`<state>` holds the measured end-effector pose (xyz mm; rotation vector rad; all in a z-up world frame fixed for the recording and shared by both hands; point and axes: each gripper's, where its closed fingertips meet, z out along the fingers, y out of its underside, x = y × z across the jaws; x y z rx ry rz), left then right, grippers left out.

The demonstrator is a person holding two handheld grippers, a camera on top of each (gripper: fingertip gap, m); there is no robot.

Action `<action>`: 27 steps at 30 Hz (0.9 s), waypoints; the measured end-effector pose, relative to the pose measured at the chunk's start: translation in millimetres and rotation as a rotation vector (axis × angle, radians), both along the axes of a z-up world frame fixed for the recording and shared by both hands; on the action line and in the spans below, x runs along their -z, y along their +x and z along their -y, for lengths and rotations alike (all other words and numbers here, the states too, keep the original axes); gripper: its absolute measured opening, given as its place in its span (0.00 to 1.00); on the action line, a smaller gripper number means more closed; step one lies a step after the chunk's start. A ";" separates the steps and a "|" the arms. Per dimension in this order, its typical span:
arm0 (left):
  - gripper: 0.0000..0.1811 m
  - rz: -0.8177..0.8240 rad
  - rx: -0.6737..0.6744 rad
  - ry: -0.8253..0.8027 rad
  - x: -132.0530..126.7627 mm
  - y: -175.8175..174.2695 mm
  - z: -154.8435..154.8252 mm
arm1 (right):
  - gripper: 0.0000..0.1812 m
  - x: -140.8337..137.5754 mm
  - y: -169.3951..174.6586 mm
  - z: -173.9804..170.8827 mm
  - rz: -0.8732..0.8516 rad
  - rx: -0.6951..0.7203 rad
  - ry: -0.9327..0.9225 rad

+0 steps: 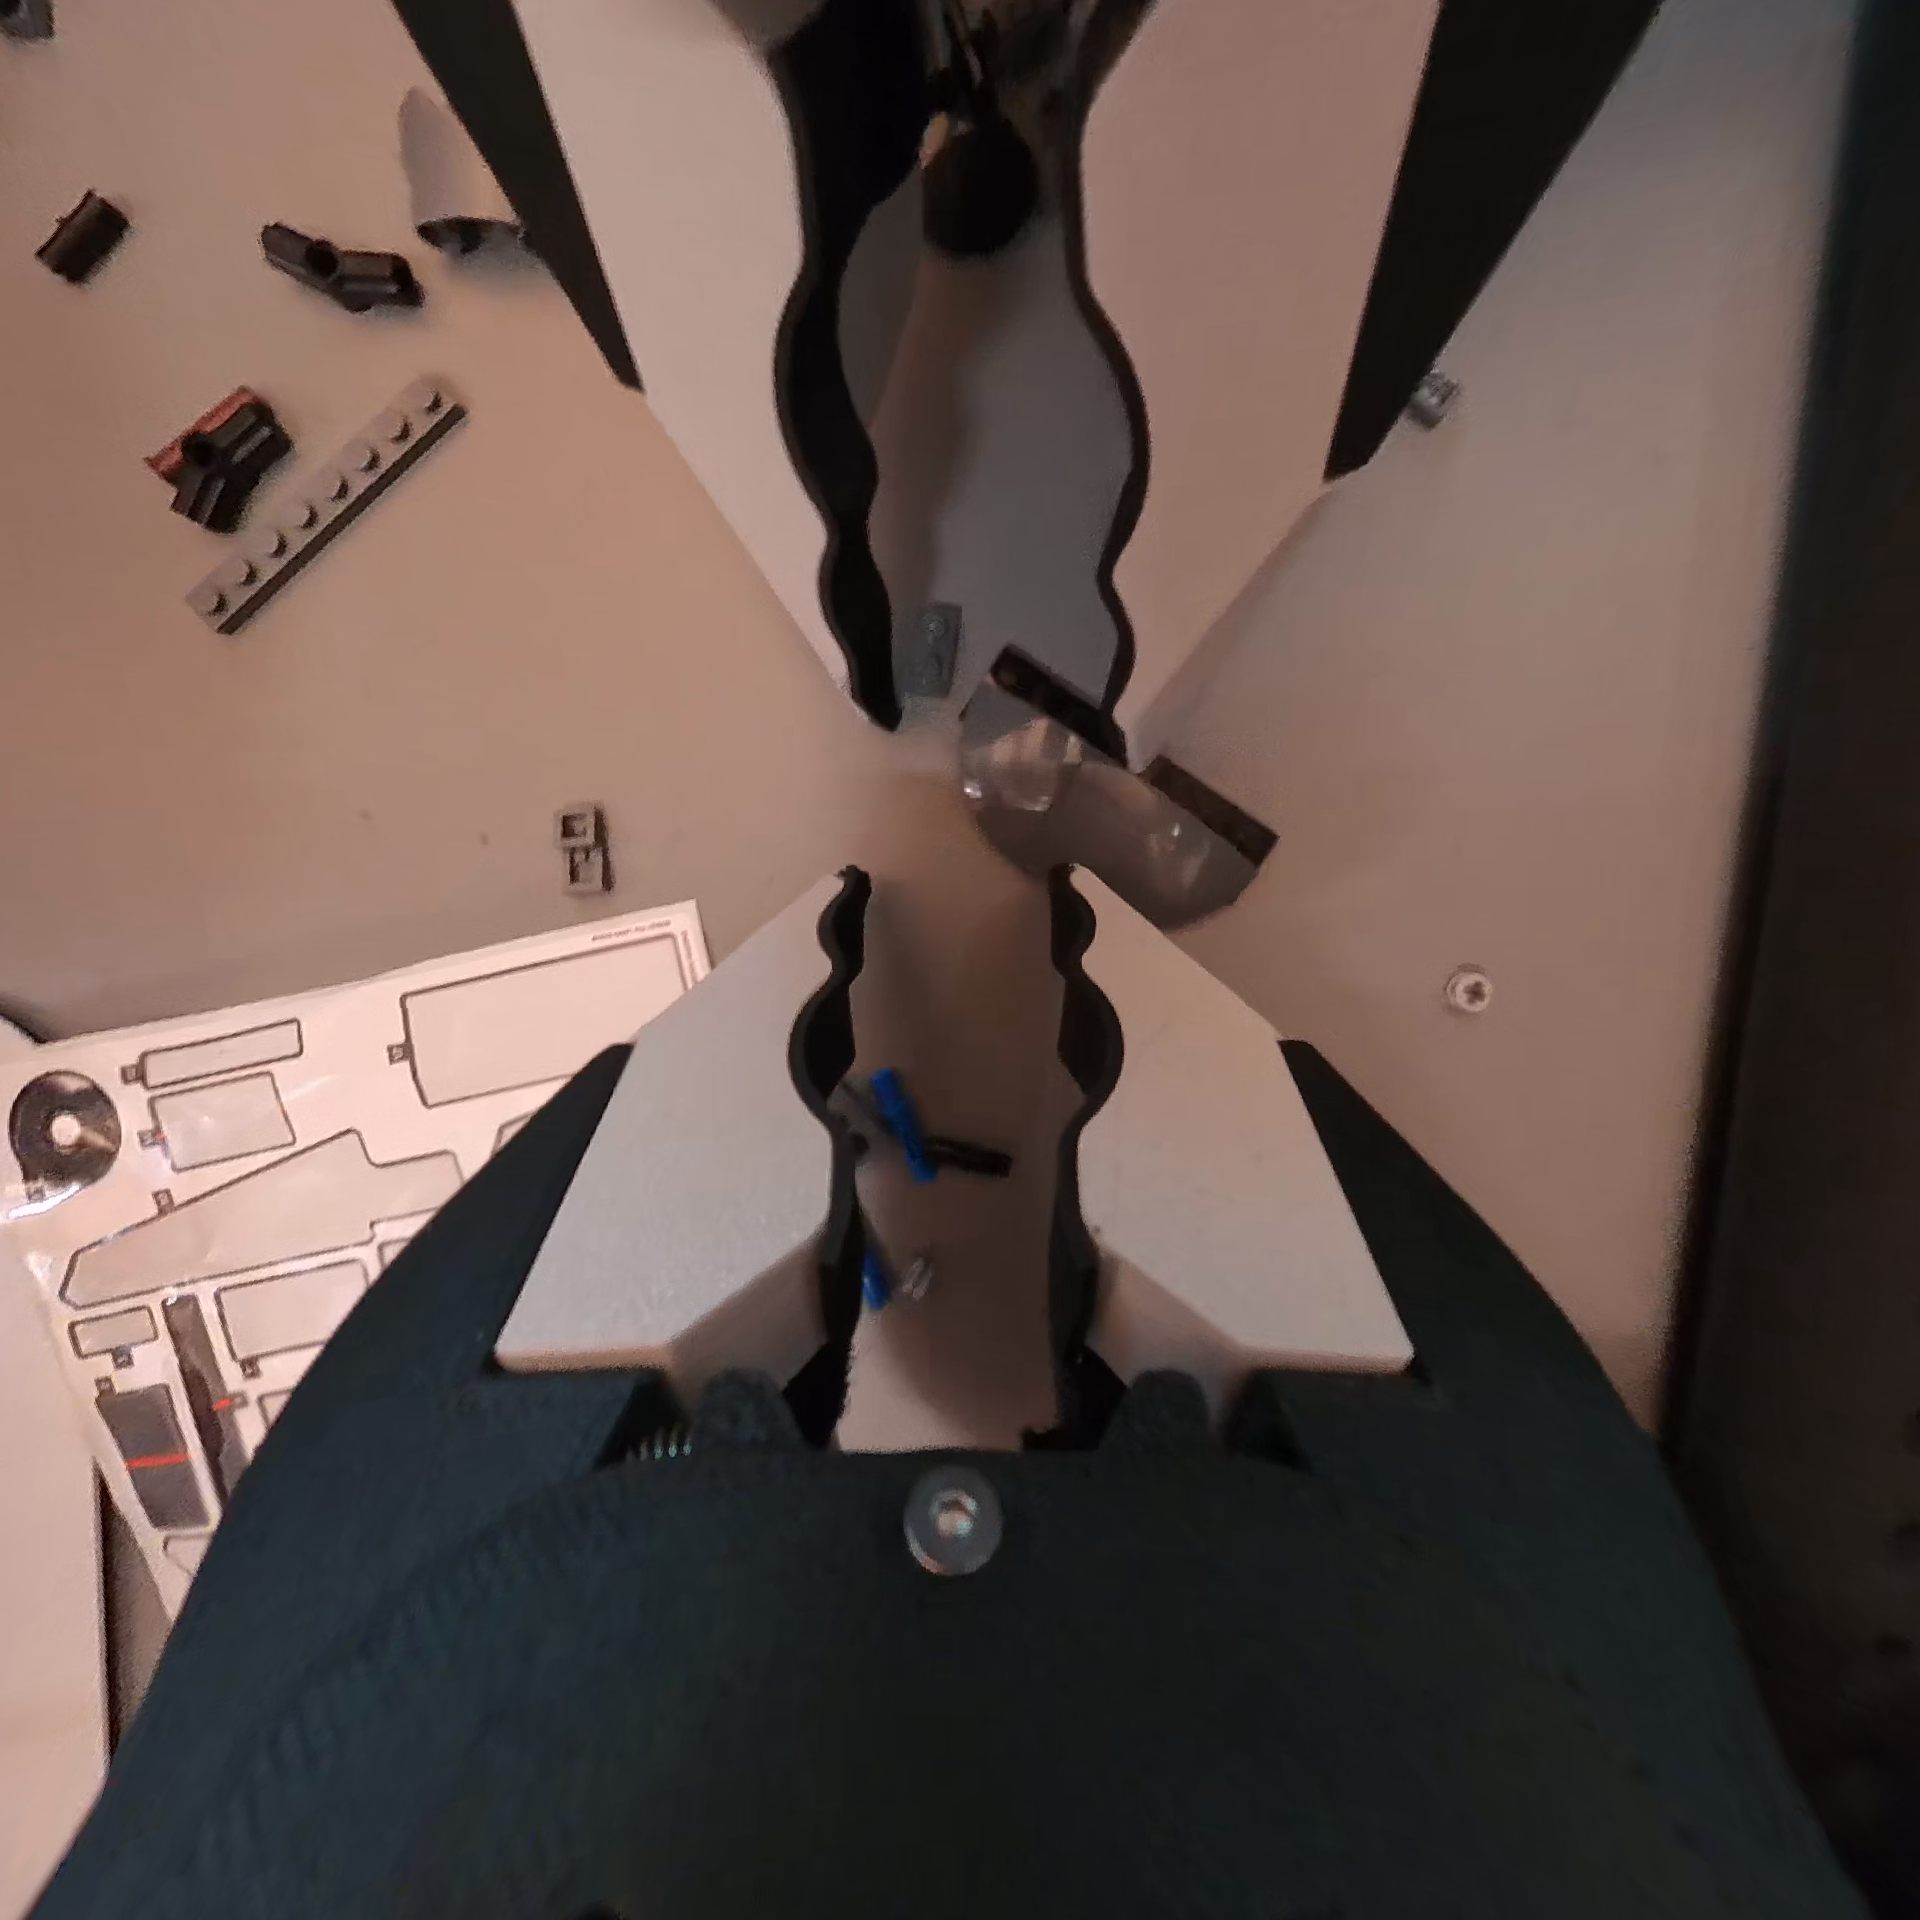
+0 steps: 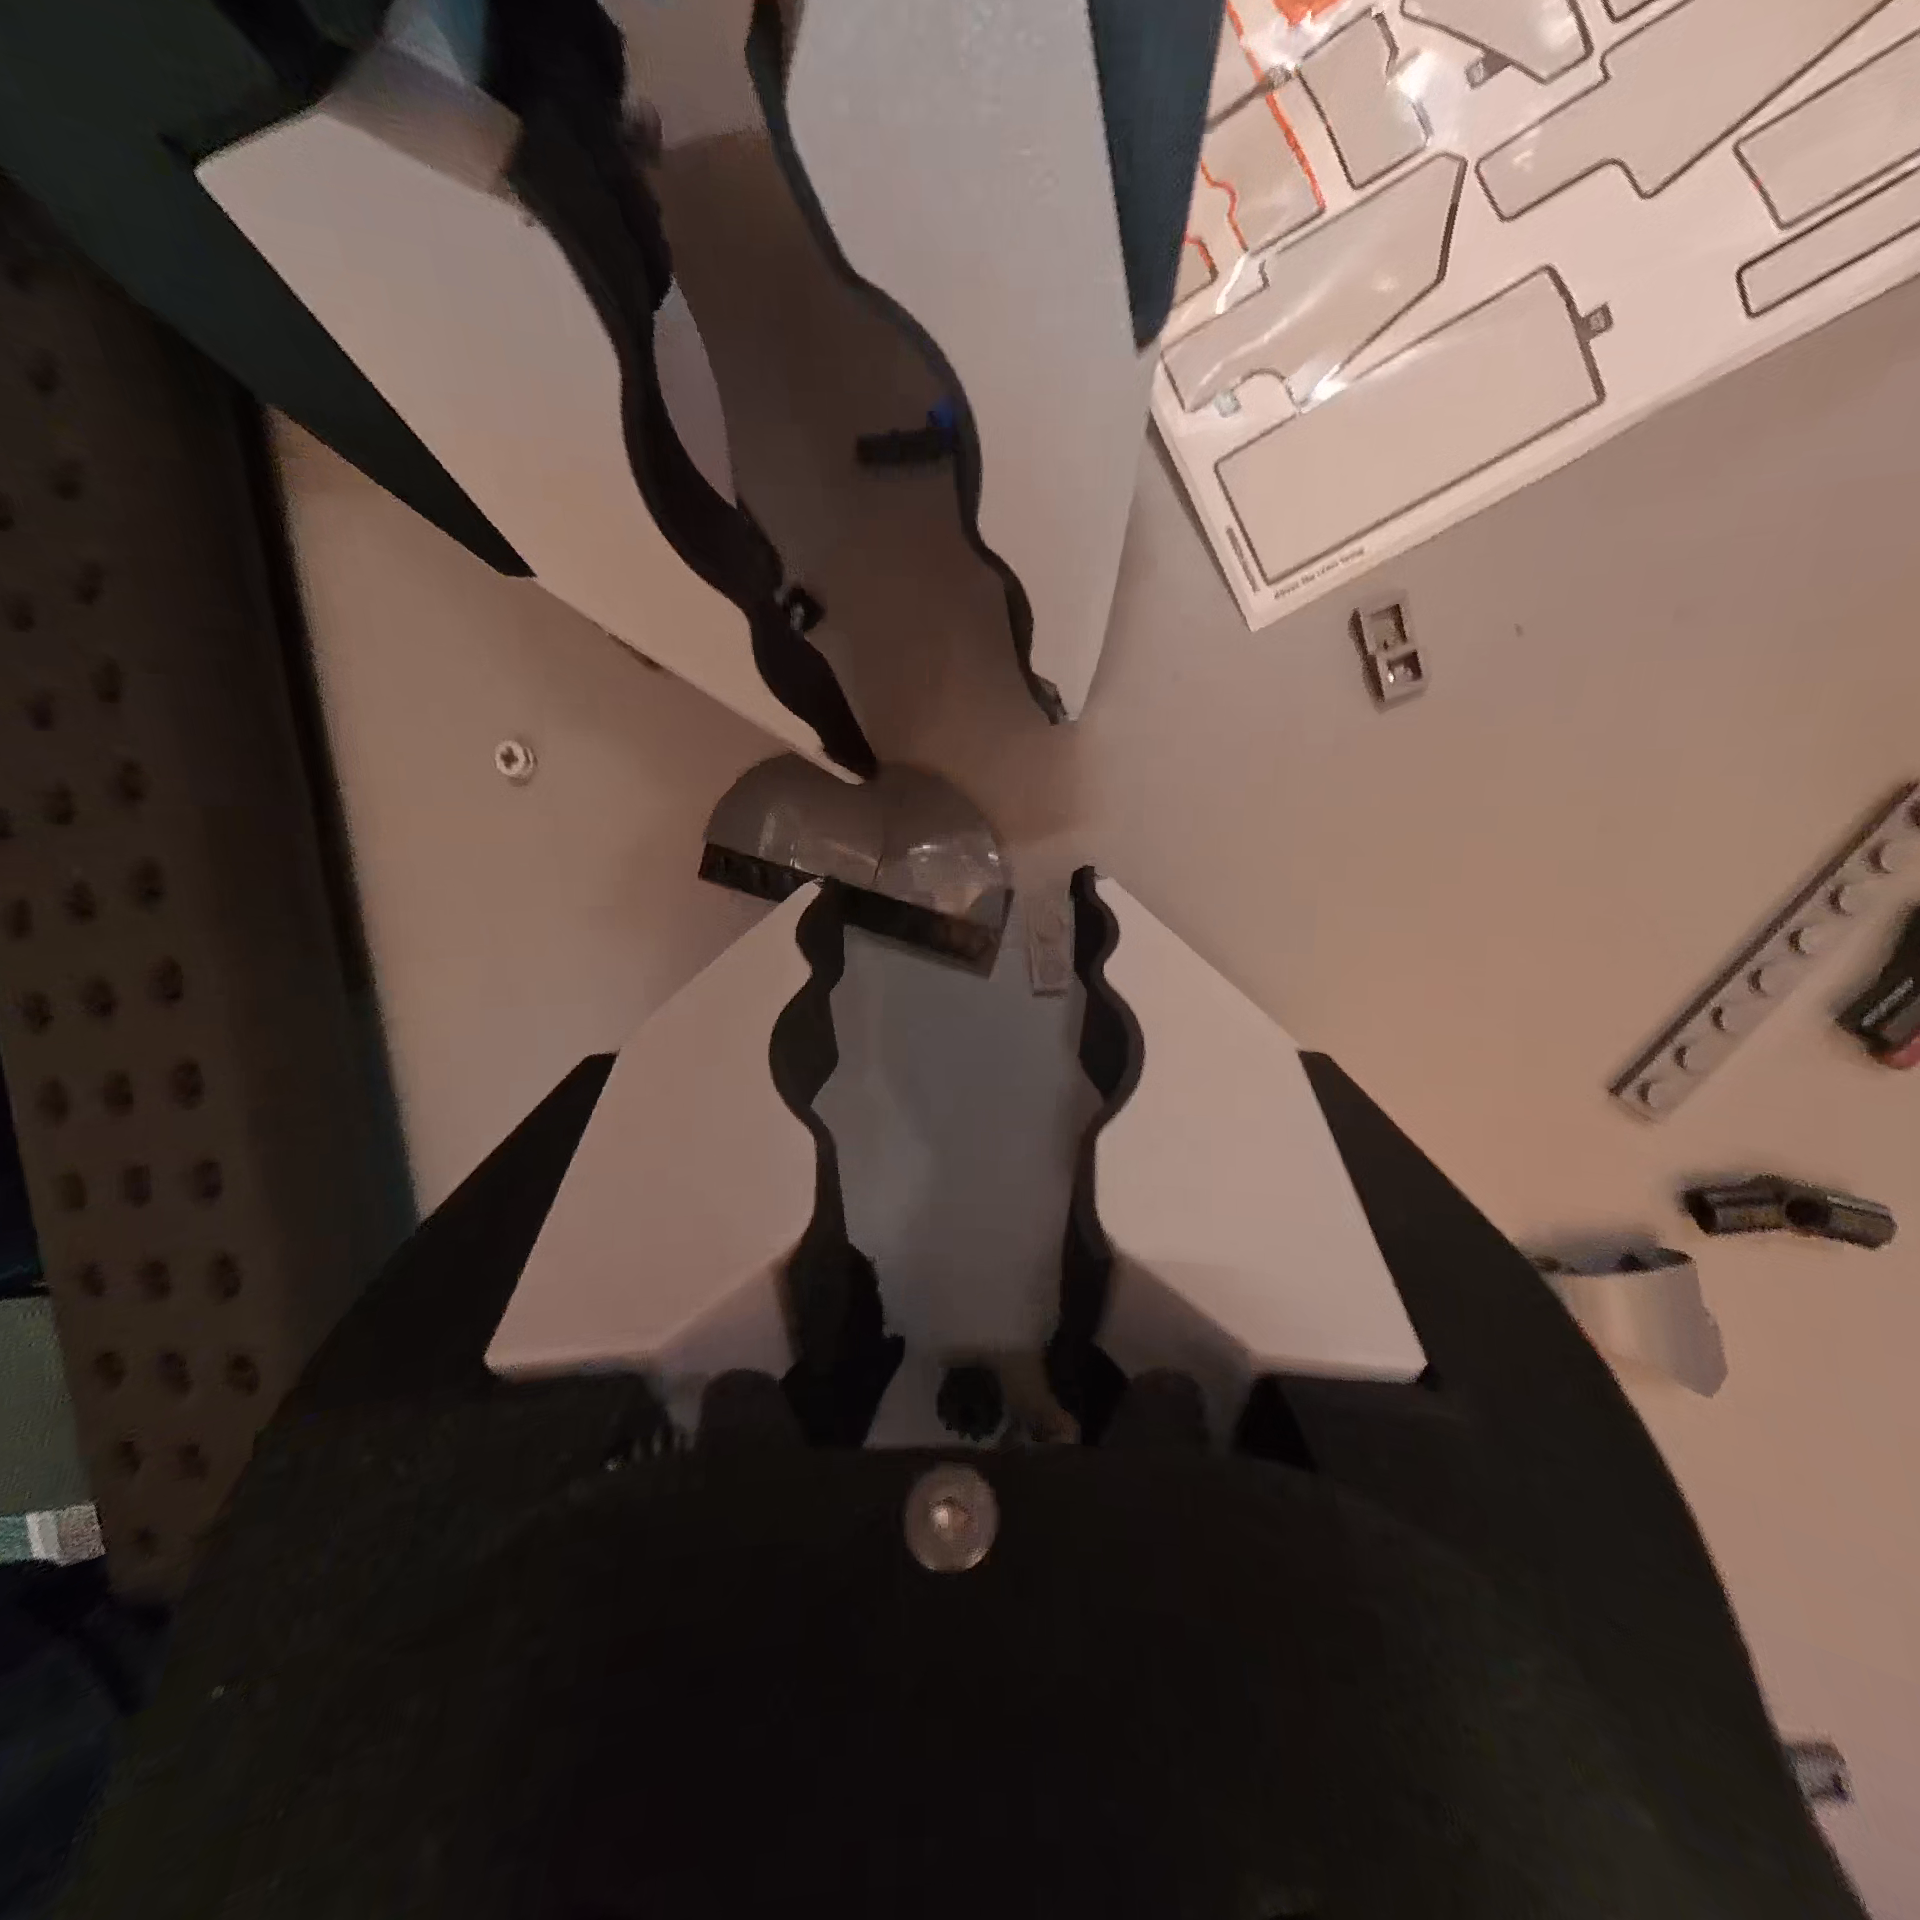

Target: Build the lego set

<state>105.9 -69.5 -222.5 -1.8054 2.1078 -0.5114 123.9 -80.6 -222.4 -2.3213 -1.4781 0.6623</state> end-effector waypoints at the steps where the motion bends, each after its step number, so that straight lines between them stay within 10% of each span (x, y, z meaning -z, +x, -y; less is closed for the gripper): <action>1: 0.19 -0.006 -0.009 -0.003 0.5 -2.0 -2.2 | 0.24 0.1 -0.4 -1.0 0.001 0.002 0.004; 27: 0.19 -0.026 0.010 -0.004 2.1 -6.6 -0.7 | 0.03 3.9 21.0 -13.5 0.060 0.010 0.095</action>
